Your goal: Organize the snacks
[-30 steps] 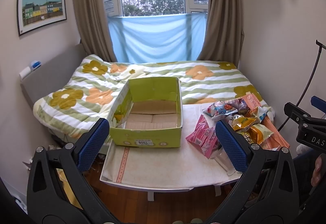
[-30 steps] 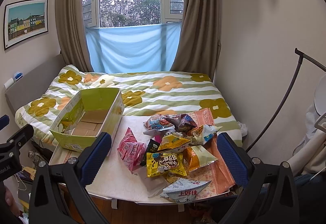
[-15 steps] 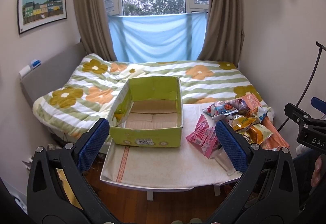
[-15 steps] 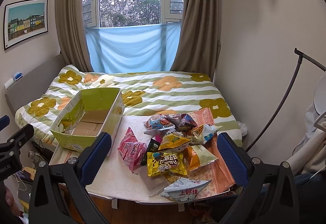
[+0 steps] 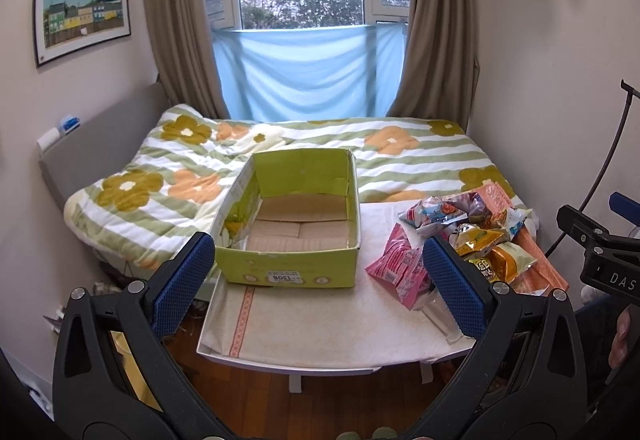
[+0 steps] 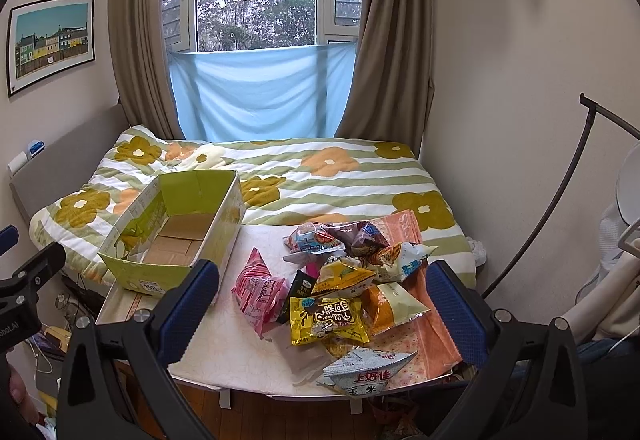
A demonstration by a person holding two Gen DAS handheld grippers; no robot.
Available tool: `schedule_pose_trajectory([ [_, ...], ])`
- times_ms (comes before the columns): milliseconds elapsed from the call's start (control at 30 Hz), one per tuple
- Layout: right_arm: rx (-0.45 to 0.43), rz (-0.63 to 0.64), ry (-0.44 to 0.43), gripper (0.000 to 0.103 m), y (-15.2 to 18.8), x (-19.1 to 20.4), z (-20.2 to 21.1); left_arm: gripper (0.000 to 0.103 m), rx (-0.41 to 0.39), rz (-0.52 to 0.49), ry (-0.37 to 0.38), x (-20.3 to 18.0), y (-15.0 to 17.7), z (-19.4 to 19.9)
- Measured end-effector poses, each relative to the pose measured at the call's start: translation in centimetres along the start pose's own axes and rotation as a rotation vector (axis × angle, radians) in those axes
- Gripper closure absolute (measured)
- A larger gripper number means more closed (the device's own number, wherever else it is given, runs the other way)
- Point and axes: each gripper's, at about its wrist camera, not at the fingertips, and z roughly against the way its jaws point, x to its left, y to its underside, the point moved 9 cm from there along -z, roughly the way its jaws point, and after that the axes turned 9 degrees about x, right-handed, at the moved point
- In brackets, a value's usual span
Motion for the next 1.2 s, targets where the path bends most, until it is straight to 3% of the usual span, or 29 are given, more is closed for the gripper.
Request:
schedule_pose_trajectory([
  [300, 0.035, -0.009, 0.031, 0.0, 1.1, -2.2, -1.2, 0.0, 0.031, -0.03, 0.056, -1.4, -0.5, -2.4],
  [433, 0.12, -0.033, 0.05, 0.0, 3.3, -3.9, -3.4, 0.0, 0.124, -0.091, 0.105, -3.0, 0.7, -5.4],
  [800, 0.307, -0.133, 0.035, 0.0, 10.1, -8.3, -9.5, 0.0, 0.222, -0.27, 0.256, -12.2, 3.6, -12.8],
  [1200, 0.439, -0.01, -0.126, 0.0, 17.2, -7.9, -16.1, 0.0, 0.359, -0.766, 0.387, -25.0, 7.6, -21.0],
])
